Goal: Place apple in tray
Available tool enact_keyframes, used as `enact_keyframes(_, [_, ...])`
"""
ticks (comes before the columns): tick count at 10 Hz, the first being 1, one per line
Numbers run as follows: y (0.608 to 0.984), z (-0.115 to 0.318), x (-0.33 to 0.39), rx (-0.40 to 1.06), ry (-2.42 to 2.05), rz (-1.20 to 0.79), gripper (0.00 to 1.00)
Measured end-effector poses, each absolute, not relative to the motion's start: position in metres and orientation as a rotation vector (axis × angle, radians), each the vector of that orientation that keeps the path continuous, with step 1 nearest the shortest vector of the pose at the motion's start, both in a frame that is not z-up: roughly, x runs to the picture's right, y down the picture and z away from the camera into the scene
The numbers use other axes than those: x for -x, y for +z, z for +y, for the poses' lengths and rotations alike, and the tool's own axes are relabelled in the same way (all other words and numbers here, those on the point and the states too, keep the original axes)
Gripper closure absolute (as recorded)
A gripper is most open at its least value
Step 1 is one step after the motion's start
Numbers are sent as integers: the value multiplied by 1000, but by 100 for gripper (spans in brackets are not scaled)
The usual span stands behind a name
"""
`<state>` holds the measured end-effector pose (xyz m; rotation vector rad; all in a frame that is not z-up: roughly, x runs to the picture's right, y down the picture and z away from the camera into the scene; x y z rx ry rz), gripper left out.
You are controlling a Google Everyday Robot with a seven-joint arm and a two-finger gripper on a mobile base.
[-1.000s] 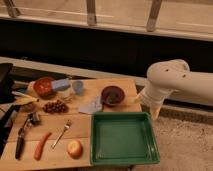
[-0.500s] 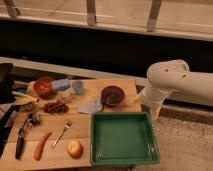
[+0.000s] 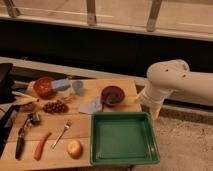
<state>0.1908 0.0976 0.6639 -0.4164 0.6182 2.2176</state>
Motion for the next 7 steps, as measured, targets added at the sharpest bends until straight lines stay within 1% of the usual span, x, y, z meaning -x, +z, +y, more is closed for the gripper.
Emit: enact_keyframes(7, [659, 96, -187, 405, 2178, 593, 26])
